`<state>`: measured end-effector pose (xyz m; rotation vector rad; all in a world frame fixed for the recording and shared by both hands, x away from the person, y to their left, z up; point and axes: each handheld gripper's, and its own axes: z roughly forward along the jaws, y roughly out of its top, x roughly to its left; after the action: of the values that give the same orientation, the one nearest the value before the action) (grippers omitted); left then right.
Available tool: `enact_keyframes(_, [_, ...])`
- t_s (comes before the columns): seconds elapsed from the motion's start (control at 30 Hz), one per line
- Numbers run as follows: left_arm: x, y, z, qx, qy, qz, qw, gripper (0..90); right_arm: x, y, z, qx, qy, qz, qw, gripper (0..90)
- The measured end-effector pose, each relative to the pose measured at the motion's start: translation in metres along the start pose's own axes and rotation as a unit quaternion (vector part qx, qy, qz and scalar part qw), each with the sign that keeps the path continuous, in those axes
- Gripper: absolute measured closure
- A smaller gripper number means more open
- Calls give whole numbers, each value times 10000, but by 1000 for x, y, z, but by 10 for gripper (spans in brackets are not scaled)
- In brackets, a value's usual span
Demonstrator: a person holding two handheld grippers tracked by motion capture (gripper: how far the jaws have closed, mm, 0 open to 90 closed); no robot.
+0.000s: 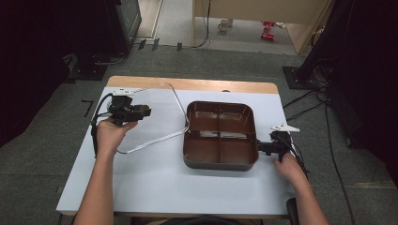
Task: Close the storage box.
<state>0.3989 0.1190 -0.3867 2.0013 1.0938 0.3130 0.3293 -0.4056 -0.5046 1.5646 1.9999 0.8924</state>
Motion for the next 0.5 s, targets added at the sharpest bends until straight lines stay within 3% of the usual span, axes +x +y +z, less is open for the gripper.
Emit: enact_keyframes(0.5, [-41,13,10,-141,-324,344,9988,595,0,0,0,2,1,5,10000,93])
